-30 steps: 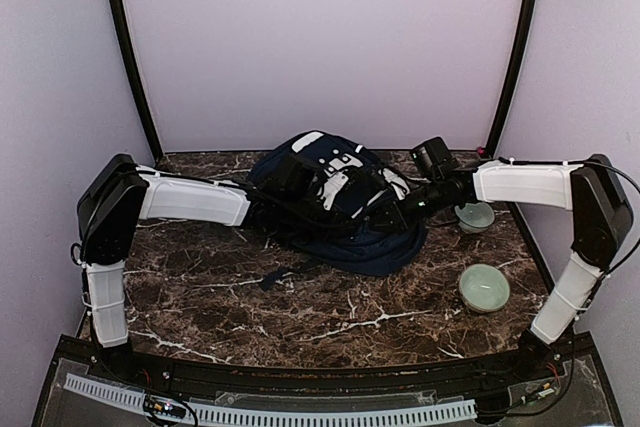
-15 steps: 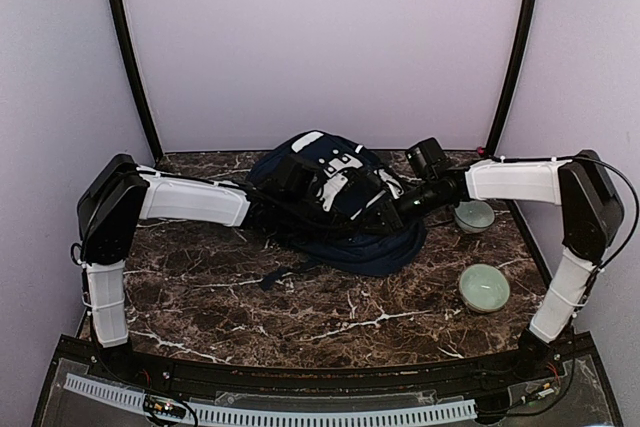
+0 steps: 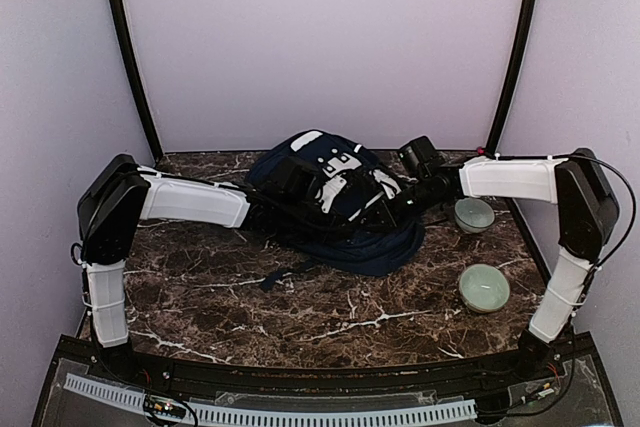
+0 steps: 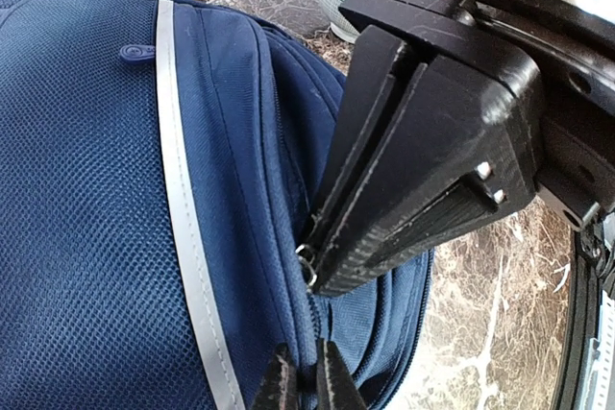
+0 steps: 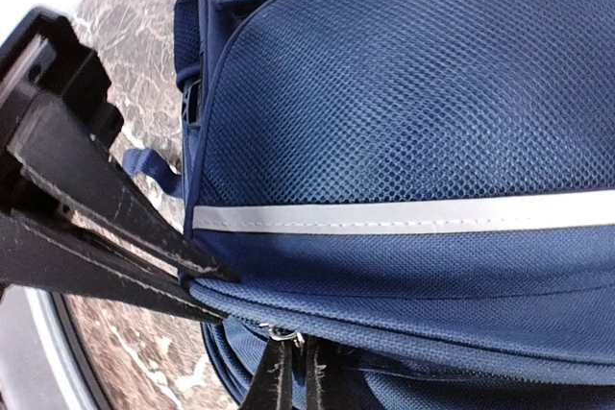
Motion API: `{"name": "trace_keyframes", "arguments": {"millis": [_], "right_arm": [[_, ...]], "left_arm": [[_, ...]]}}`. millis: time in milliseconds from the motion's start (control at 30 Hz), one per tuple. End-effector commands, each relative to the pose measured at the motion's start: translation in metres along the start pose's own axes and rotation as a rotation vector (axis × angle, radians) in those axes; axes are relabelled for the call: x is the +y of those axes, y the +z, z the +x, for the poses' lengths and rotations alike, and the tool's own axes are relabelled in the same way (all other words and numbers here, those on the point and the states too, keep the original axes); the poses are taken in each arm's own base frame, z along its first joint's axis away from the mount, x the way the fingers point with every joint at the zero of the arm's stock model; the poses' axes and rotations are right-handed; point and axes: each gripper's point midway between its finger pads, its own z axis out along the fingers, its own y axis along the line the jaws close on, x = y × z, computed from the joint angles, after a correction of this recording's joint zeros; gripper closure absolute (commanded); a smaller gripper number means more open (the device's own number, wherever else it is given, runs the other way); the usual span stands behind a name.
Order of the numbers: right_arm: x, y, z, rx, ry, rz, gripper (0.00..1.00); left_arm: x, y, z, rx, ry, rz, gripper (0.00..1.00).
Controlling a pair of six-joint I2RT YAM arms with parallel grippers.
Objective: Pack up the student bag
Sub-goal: Grab the upper front pocket of the student bag, then zip the upper front pocket of the student bag.
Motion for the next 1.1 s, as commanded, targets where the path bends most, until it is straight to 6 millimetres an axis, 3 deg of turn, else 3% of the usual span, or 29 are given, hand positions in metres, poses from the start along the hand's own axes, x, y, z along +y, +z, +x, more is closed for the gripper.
{"name": "trace_keyframes", "arguments": {"millis": [0,233,667,733,833,933,1067], "right_arm": [[-0.055,-0.006,0.008,0.019,0.009,0.236,1.00],[-0.070,-0.030,0.009,-0.013,0.017,0.272,1.00],[-0.127,-0.072,0.007,-0.035,0.114,0.336,1.00],[-0.118,-0.077,0.001,-0.050,0.095,0.285,1.00],[-0.084,-0.081,-0.007,-0.094,0.018,0.167,1.00],[-0.042,-0.071,-0.002,-0.058,-0.121,0.090,1.00],[0.013,-0.051,0.013,-0.002,-0.292,-0.001,1.00]], "left_arm": [[-0.029,-0.039,-0.069,-0.196,0.072,0.070,0.99],[-0.028,-0.038,-0.067,-0.190,0.074,0.067,0.99],[-0.027,-0.045,-0.063,-0.176,0.091,0.043,0.99],[-0.025,-0.052,-0.061,-0.168,0.098,0.016,0.99],[-0.023,-0.068,-0.056,-0.124,0.127,-0.027,1.00],[-0.018,-0.084,-0.034,-0.040,0.146,-0.086,1.00],[-0.008,-0.114,0.009,0.087,0.160,-0.174,0.99]]}}
